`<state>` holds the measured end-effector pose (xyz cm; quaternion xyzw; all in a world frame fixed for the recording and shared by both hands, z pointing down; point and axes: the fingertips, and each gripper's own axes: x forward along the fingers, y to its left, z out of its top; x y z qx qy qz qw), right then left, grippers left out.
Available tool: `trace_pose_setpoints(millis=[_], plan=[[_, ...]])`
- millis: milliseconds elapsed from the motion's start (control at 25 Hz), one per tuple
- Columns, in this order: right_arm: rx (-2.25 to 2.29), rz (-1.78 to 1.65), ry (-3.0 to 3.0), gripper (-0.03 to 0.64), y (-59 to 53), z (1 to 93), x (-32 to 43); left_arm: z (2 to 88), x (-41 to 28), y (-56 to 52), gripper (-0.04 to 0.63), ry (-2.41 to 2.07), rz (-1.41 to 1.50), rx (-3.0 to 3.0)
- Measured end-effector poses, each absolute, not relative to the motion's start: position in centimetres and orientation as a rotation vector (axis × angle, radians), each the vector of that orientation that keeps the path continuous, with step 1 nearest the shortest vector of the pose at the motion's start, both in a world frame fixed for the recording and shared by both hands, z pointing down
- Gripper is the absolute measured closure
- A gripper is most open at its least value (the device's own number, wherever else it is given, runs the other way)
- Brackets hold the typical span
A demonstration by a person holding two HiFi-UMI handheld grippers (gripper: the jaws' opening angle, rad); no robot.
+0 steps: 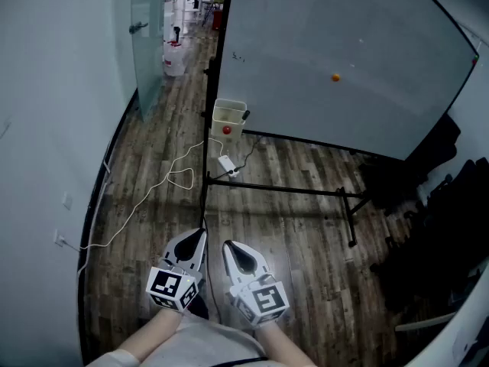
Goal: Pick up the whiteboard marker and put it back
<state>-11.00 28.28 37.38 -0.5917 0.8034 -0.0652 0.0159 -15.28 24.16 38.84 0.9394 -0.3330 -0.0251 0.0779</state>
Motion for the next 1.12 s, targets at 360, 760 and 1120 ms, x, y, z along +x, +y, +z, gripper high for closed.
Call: trace_pose_setpoints(millis=[360, 760, 1120], plan=[[-1.861, -0.182, 2.47, 0.598, 25.0, 38.2, -8.4, 39.8, -12.4, 21.0, 0.58, -0.957, -0.07, 2.822], [-1.875, -0.201, 2.475, 0.598, 15.9, 39.2, -6.3, 40.1, -9.5, 11.7, 0.58, -0.898, -0.067, 2.819], [-1.911, -0.236, 2.472, 0.597, 7.0, 39.9, -5.2, 40.1, -7.9, 2.6, 0.58, -0.852, -0.077, 2.818]])
